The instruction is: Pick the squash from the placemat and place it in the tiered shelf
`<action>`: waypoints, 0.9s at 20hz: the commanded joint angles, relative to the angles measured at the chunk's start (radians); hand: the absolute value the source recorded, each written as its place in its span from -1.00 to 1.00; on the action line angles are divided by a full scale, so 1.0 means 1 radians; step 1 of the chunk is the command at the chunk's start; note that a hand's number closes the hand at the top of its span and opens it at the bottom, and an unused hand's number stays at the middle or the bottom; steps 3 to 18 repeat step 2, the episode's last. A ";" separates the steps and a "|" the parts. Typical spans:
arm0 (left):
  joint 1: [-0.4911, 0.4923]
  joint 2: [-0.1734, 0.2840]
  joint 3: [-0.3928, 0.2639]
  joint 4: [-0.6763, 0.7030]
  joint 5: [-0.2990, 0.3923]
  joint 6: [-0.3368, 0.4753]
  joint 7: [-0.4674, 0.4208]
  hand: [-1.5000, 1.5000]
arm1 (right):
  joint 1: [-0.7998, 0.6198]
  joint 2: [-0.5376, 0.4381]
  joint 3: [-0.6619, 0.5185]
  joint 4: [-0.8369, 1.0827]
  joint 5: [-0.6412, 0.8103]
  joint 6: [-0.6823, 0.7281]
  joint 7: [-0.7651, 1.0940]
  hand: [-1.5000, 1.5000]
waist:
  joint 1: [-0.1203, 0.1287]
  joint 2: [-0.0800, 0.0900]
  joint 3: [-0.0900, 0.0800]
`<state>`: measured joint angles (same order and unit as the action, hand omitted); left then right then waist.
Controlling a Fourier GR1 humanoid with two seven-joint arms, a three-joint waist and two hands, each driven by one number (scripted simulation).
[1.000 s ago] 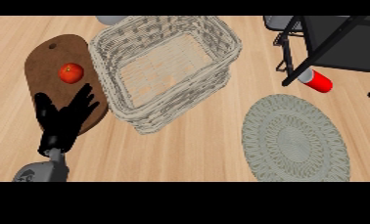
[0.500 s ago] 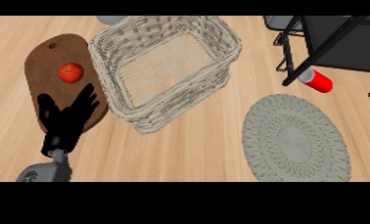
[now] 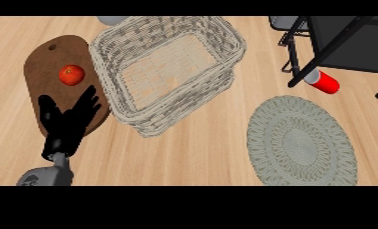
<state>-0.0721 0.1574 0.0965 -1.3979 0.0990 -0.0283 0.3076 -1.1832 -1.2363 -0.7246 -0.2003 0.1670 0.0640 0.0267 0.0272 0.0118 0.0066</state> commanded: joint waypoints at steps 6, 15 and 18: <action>0.012 -0.013 -0.002 0.020 -0.002 0.008 0.007 0.00 | 0.053 -0.106 -0.043 0.030 -0.043 0.140 0.006 -1.00 | 0.002 0.006 -0.001; 0.012 -0.013 -0.002 0.020 -0.002 0.008 0.007 0.00 | 0.053 -0.106 -0.043 0.030 -0.043 0.140 0.006 -1.00 | 0.002 0.006 -0.001; 0.012 -0.013 -0.002 0.020 -0.002 0.008 0.007 0.00 | 0.053 -0.106 -0.043 0.030 -0.043 0.140 0.006 -1.00 | 0.002 0.006 -0.001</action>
